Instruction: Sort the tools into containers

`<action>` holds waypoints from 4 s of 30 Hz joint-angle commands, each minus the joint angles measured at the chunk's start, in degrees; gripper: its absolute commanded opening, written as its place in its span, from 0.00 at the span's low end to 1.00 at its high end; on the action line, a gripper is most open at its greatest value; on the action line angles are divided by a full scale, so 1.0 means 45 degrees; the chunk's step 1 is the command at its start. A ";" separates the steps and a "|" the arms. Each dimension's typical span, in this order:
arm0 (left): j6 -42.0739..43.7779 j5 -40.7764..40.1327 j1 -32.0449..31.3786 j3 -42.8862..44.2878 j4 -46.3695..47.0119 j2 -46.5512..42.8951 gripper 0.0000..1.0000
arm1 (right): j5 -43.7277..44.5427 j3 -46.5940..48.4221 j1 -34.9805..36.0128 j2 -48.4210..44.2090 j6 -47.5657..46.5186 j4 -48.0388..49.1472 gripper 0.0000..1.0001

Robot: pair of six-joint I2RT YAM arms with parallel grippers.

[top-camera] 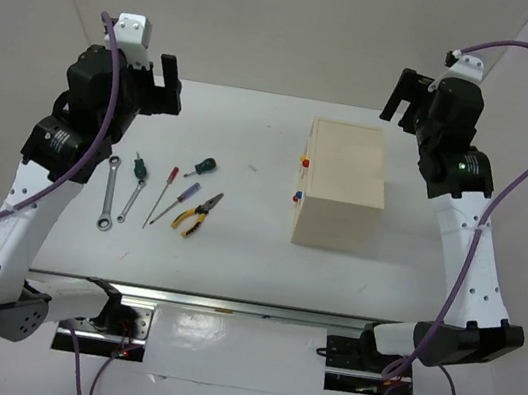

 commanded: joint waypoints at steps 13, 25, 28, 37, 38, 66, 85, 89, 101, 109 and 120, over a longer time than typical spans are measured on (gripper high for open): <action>-0.1925 0.4634 0.0043 -0.1348 0.1639 0.0623 1.00 | -0.0068 -0.0276 0.0911 0.0333 -0.0687 0.0568 0.90; -0.4956 1.1983 -0.0092 -0.5353 0.8785 0.2029 1.00 | 0.1436 -0.2951 0.1732 0.1133 -0.0687 0.2013 0.00; -0.5193 1.2238 -0.0542 -0.5472 1.0077 0.2887 1.00 | 0.1691 -0.3615 0.1598 0.1133 -0.0687 0.2538 0.00; -0.6870 1.4306 -0.0855 -0.4555 1.3572 0.6714 0.95 | 0.1027 -0.4573 0.1186 0.1309 -0.0804 0.2990 0.01; -0.6988 1.4309 -0.0855 -0.4438 1.3885 0.7298 0.95 | 0.1027 -0.4691 0.1186 0.1309 -0.0804 0.2990 0.01; -1.1638 1.6516 -0.1402 -0.3206 1.8454 1.1423 0.66 | 0.0910 -0.5239 0.1421 0.0157 -0.0452 0.2580 0.00; -1.2691 1.6653 -0.1520 -0.2913 1.9258 1.2031 0.00 | 0.1027 -0.4868 0.1421 0.0040 -0.0452 0.2306 0.00; -1.2847 1.6809 -0.1520 -0.3147 1.9513 1.1913 0.00 | 0.1027 -0.4868 0.1421 0.0157 -0.0452 0.2306 0.00; -1.4392 1.7315 0.0862 -0.5433 2.2793 1.0938 0.00 | 0.0910 -0.5102 0.1186 0.0274 -0.0452 0.2423 0.00; -1.4021 1.7746 0.1820 -0.6447 2.2657 1.0155 0.00 | 0.0910 -0.5102 0.1186 0.0274 -0.0452 0.2423 0.00; -1.4159 1.7629 0.2230 -0.6741 2.2602 0.9921 0.00 | 0.0773 -0.4868 0.1186 0.0274 -0.0452 0.2306 0.00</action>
